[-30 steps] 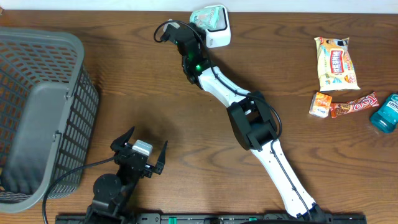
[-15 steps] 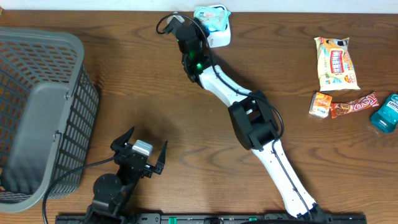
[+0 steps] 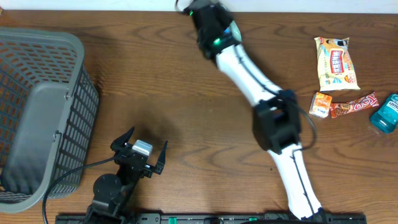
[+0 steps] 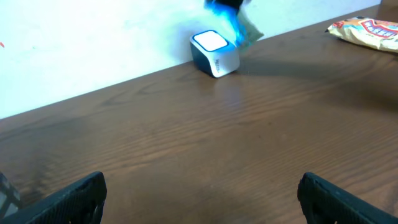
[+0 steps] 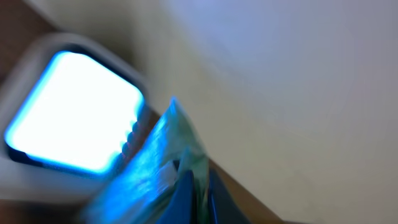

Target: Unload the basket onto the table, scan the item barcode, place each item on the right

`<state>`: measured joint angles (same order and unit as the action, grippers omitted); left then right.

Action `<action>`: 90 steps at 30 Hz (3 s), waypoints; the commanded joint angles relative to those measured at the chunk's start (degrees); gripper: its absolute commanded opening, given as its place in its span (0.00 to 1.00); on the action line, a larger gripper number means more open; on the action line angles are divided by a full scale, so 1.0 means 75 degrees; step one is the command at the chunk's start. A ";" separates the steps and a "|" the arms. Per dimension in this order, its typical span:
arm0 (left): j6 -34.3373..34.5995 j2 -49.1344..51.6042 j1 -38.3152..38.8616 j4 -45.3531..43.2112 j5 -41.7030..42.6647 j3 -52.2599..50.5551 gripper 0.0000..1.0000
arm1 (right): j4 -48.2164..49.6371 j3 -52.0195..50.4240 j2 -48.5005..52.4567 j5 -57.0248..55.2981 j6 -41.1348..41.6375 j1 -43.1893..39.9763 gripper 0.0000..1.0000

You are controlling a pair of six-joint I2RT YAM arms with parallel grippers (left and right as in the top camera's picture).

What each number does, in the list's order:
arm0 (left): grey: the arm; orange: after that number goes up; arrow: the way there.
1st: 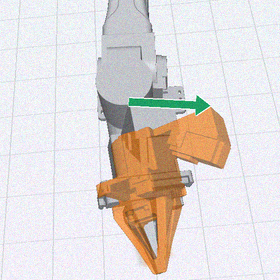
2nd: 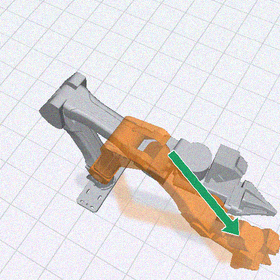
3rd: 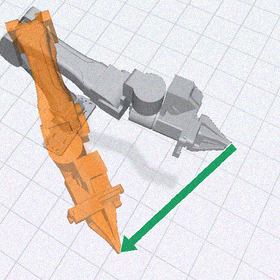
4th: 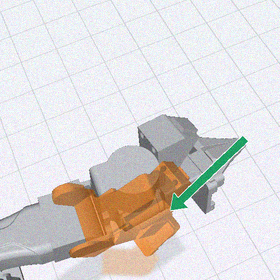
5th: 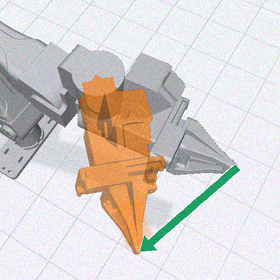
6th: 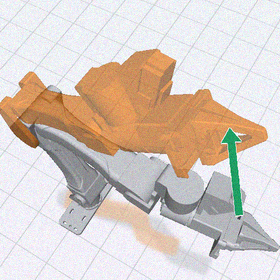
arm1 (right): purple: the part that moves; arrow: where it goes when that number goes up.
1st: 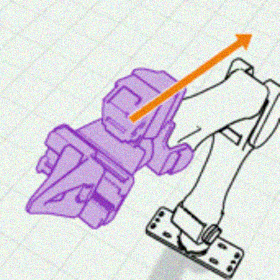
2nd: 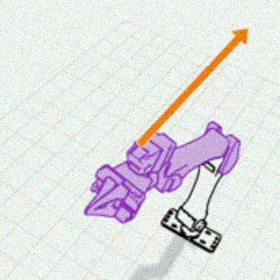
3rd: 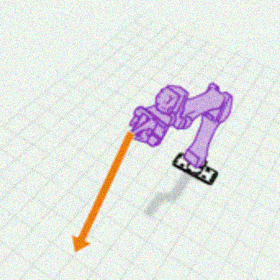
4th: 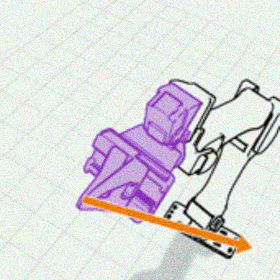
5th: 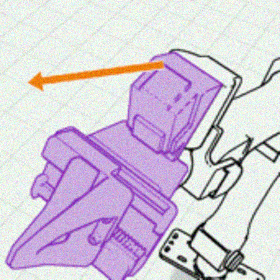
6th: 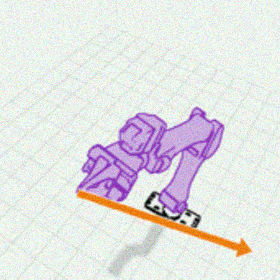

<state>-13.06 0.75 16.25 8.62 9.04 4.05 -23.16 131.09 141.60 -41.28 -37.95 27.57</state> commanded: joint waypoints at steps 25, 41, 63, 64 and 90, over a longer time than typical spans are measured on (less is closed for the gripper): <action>0.0096 -0.0017 0.0029 0.0181 0.0047 -0.0128 0.98 | -0.5126 -0.0105 -0.1256 0.7909 0.4677 -0.4389 0.98; 0.0096 -0.0017 0.0029 0.0181 0.0047 -0.0128 0.98 | -0.2480 -0.4132 -0.1236 0.7979 1.1879 -0.3182 0.55; 0.0096 -0.0017 0.0029 0.0181 0.0044 -0.0128 0.98 | -0.3194 -0.4727 -0.2057 0.3812 0.9734 -0.5251 0.02; 0.0096 -0.0017 0.0029 0.0181 0.0047 -0.0128 0.98 | -0.3188 -0.4727 -0.2081 0.3768 0.9419 -0.5429 0.06; 0.0096 -0.0017 0.0029 0.0181 0.0047 -0.0128 0.98 | -0.3582 -0.4543 -0.9020 0.7009 0.7140 -0.5721 0.99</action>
<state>-13.06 0.75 16.25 8.64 9.04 4.05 -48.45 96.82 78.83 8.75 16.86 -15.29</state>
